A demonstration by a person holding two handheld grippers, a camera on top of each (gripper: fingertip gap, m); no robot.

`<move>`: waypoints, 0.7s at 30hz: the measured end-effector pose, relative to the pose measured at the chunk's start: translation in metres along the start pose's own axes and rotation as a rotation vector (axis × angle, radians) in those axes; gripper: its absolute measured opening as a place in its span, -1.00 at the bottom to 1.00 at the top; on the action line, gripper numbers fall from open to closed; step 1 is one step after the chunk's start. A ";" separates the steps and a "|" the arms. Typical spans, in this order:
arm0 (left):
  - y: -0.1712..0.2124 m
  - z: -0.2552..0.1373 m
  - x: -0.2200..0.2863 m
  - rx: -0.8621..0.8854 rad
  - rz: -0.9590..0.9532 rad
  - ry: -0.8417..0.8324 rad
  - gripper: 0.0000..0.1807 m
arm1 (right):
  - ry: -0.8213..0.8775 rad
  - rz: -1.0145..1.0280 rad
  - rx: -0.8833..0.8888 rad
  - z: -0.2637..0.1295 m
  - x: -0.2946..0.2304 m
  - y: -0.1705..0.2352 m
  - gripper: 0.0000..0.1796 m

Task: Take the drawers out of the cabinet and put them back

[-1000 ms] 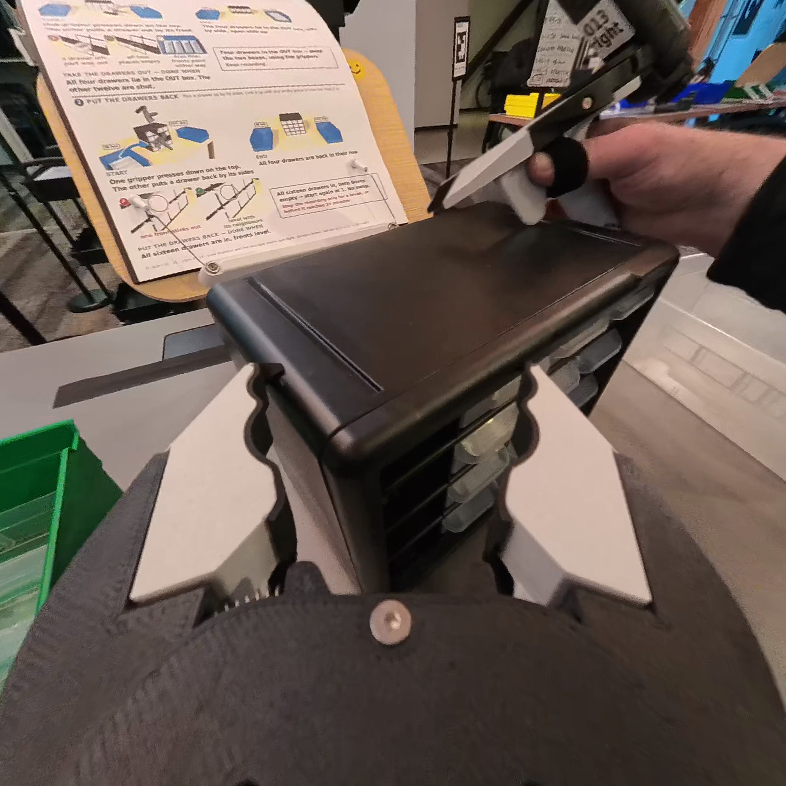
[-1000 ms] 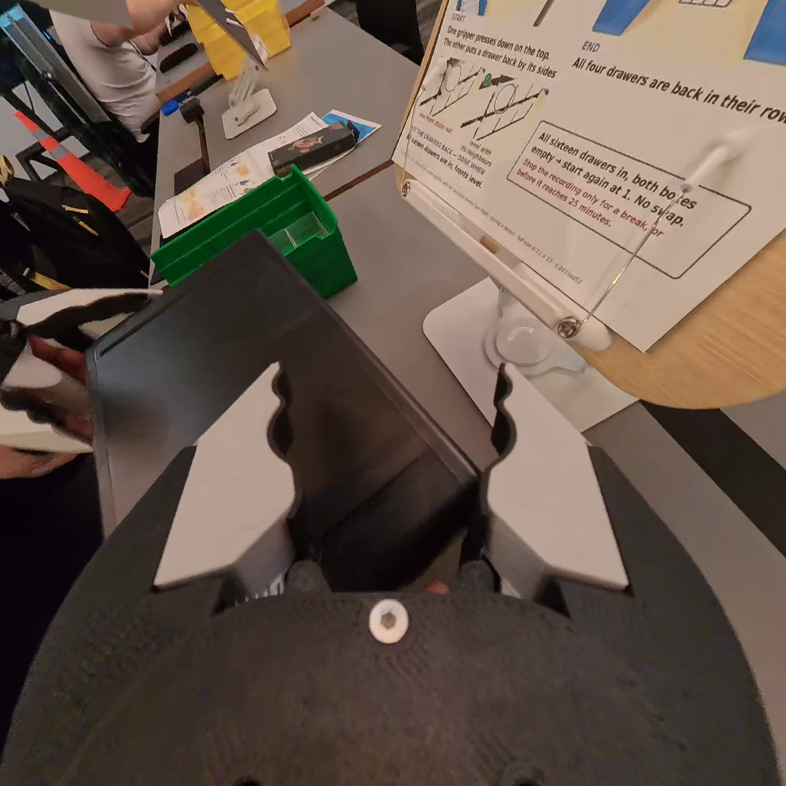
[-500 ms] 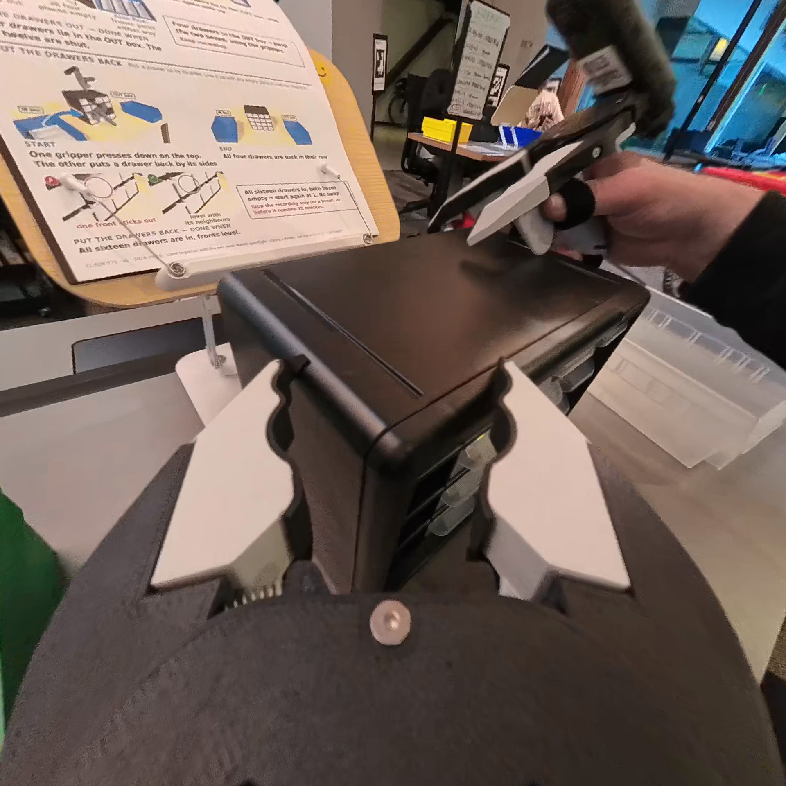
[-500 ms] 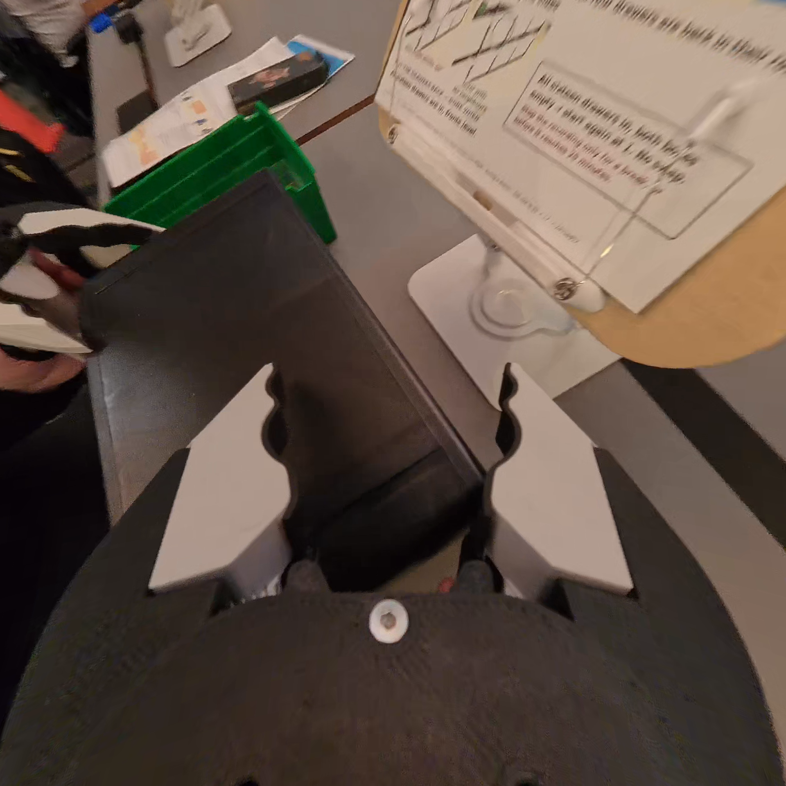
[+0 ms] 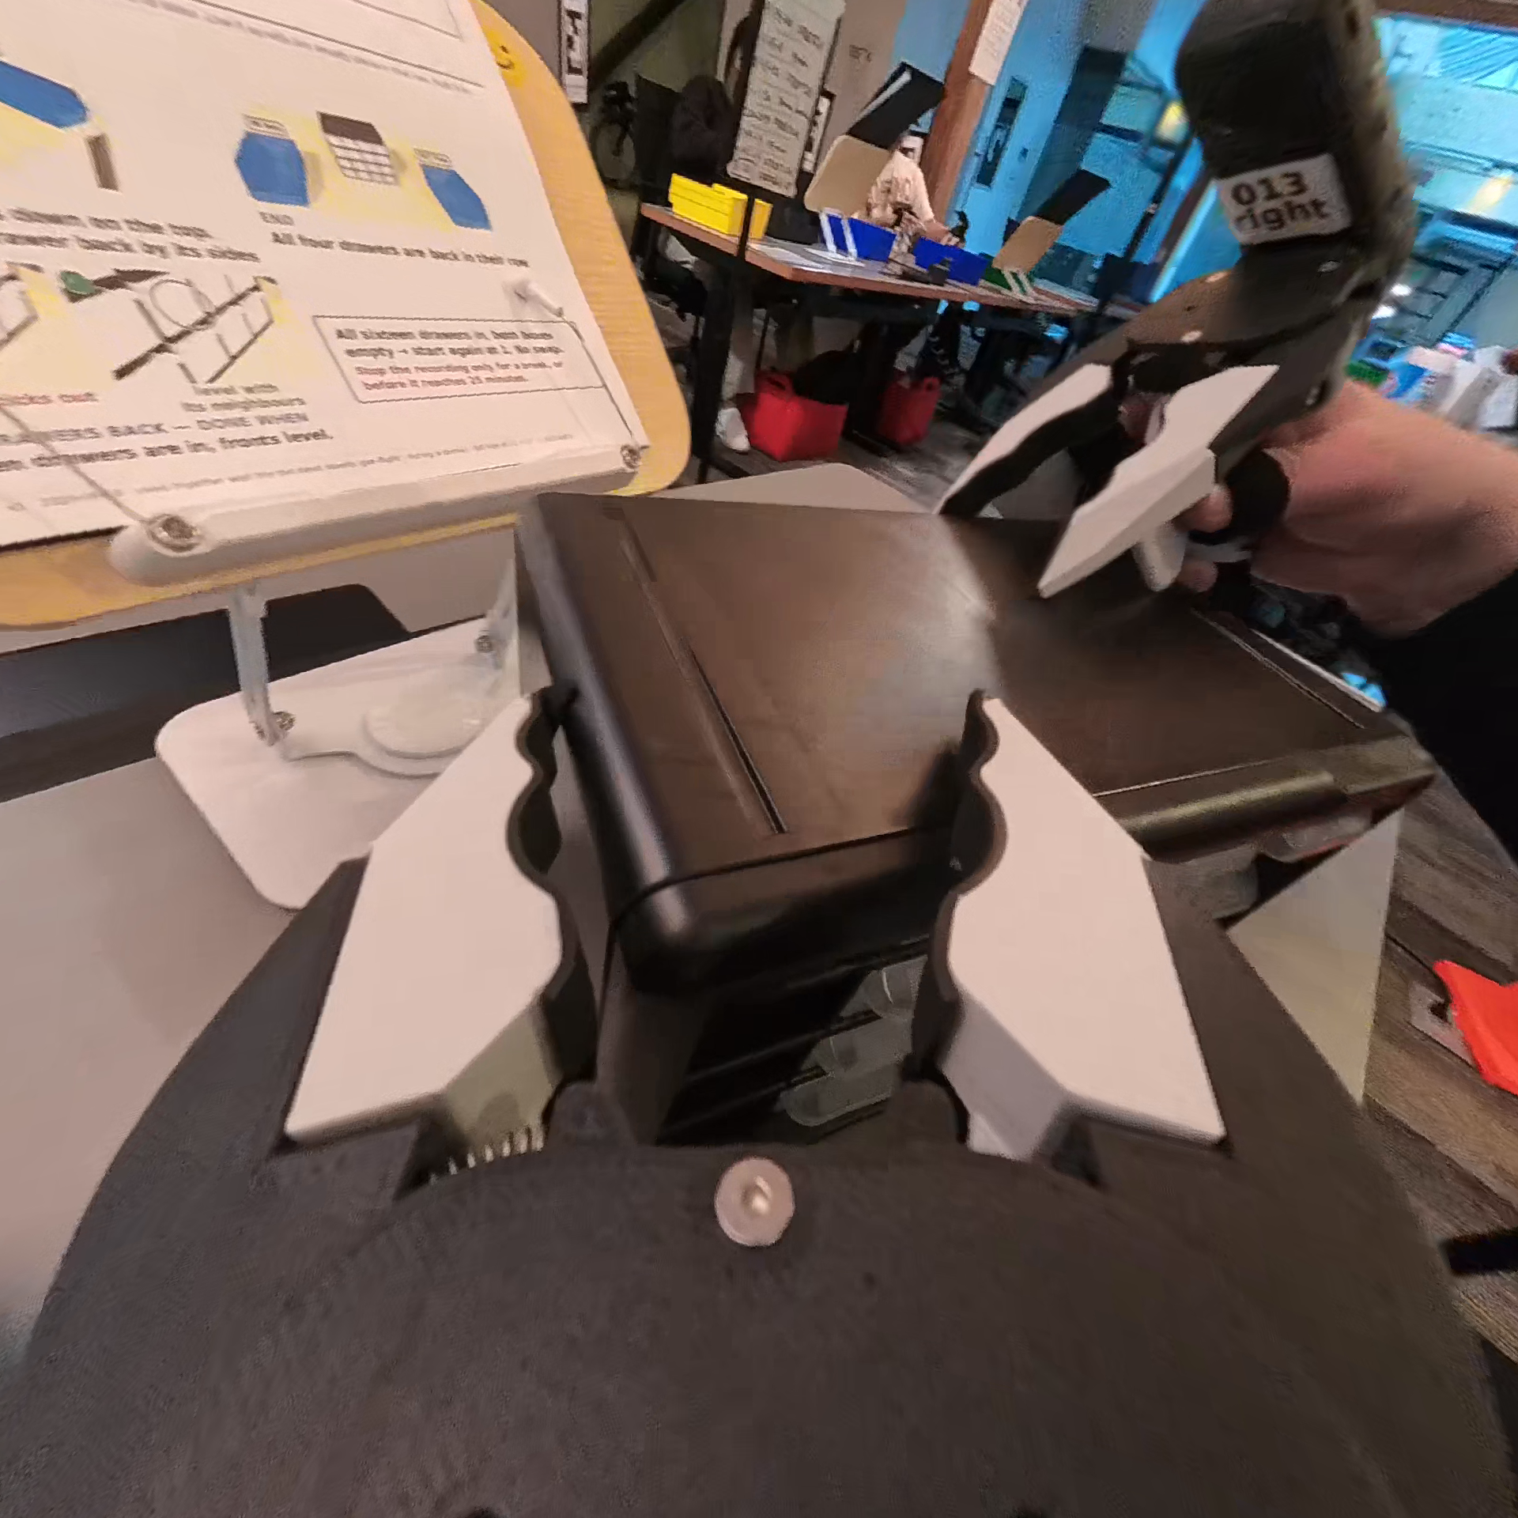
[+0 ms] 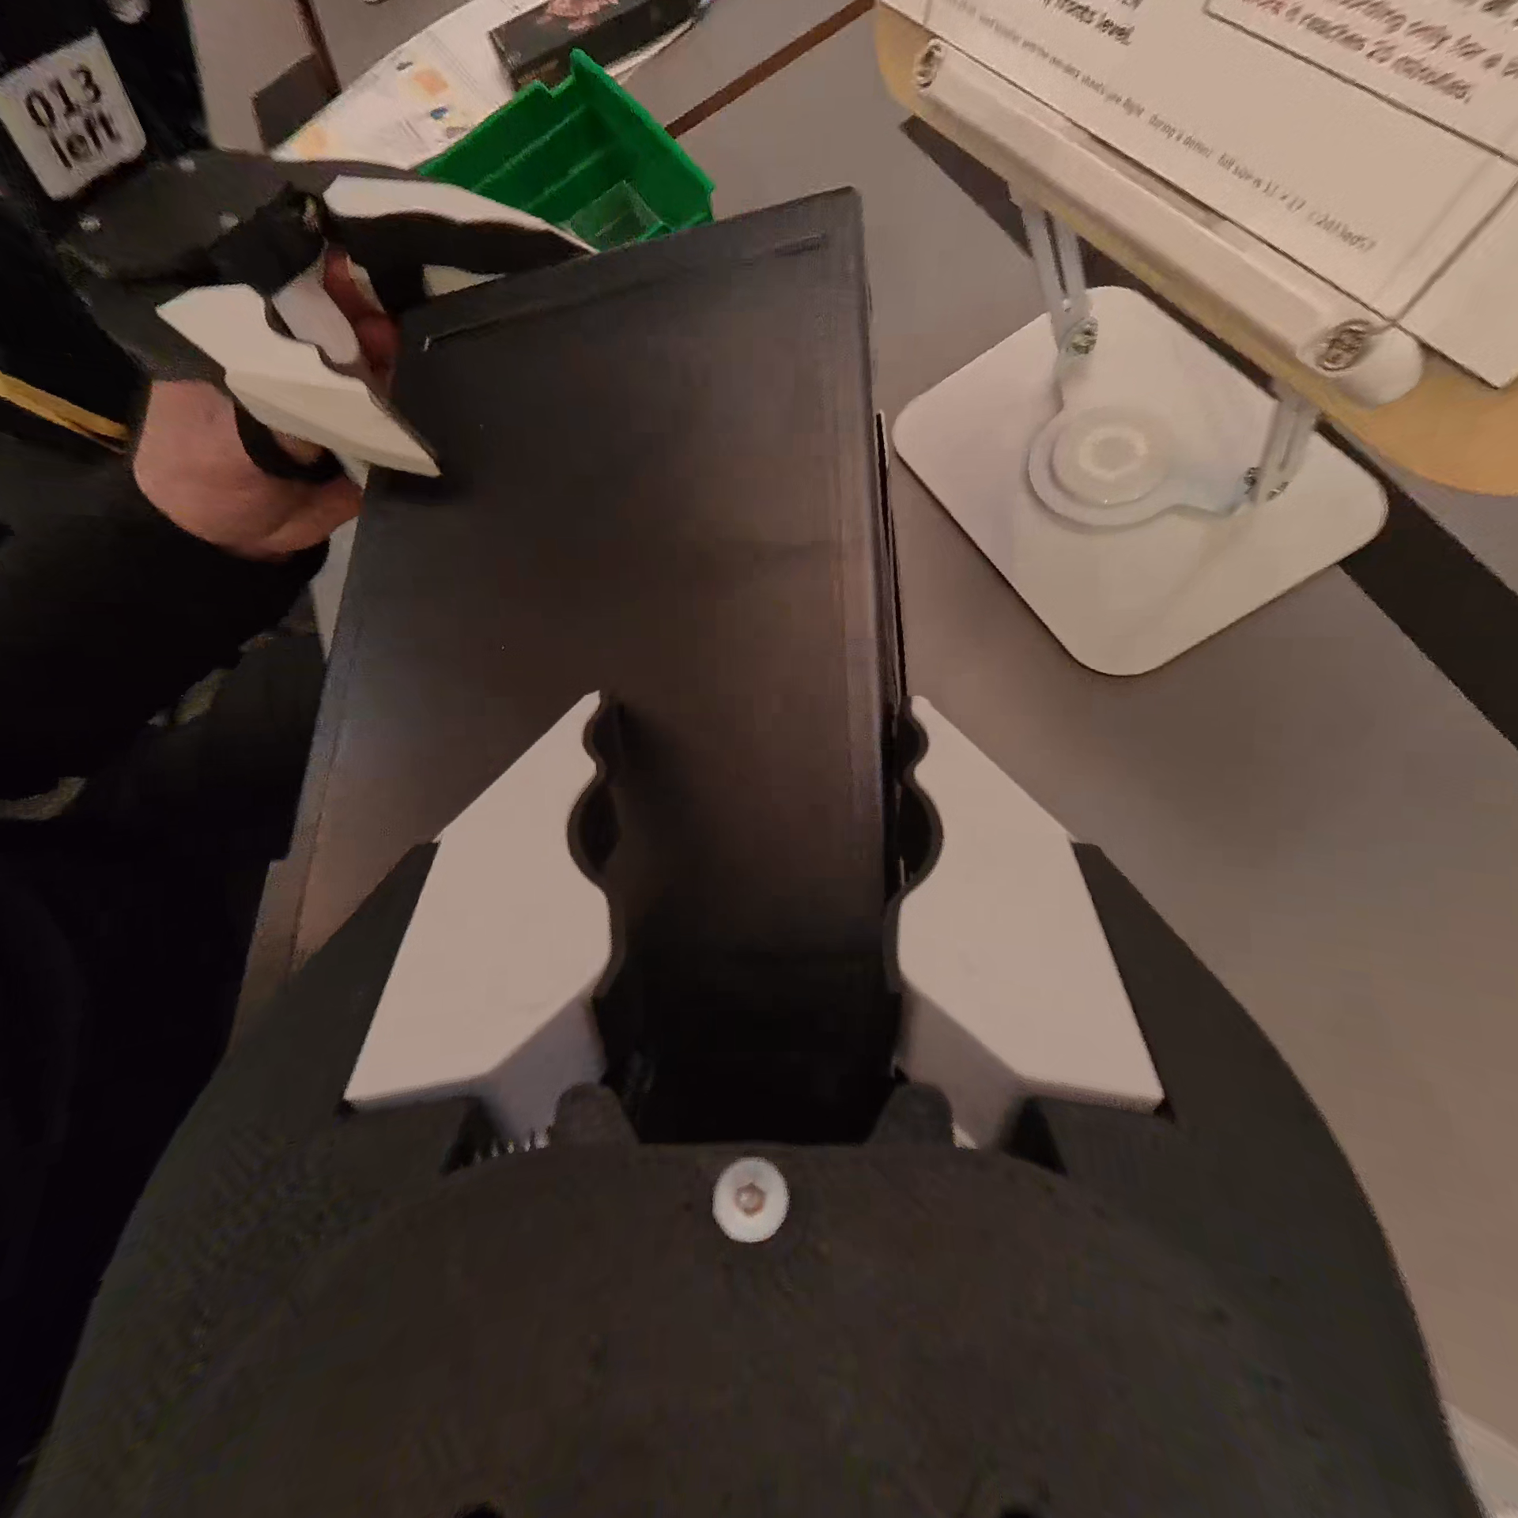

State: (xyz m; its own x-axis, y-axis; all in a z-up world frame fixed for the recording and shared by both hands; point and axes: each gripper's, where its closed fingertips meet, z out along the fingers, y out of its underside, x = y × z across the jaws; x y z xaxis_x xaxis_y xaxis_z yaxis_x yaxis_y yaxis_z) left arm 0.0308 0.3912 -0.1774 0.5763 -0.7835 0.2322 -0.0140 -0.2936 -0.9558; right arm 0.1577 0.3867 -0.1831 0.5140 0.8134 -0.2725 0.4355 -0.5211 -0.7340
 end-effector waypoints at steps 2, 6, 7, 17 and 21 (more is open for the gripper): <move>-0.002 0.010 0.000 -0.011 -0.012 0.044 0.07 | 0.059 -0.013 0.009 -0.006 0.000 0.004 -0.19; -0.010 0.016 -0.008 -0.038 -0.019 0.053 -0.07 | 0.167 -0.060 0.009 -0.010 0.003 0.001 -0.13; -0.013 0.012 -0.008 -0.048 -0.007 0.055 -0.11 | 0.182 -0.069 0.003 -0.009 0.003 -0.001 -0.10; 0.017 -0.150 -0.095 -0.493 0.024 -0.383 -0.34 | 0.234 -0.135 -0.024 0.011 -0.010 -0.017 -0.07; 0.069 -0.205 -0.108 -0.610 -0.131 -0.444 -0.39 | 0.234 -0.129 -0.010 0.011 -0.009 -0.017 -0.11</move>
State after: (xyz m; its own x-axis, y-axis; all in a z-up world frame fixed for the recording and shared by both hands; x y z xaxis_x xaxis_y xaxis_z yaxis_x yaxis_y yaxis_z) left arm -0.2002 0.3434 -0.2315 0.8768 -0.4656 0.1198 -0.2970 -0.7205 -0.6266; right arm 0.1376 0.3916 -0.1750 0.6104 0.7917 -0.0251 0.5153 -0.4209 -0.7465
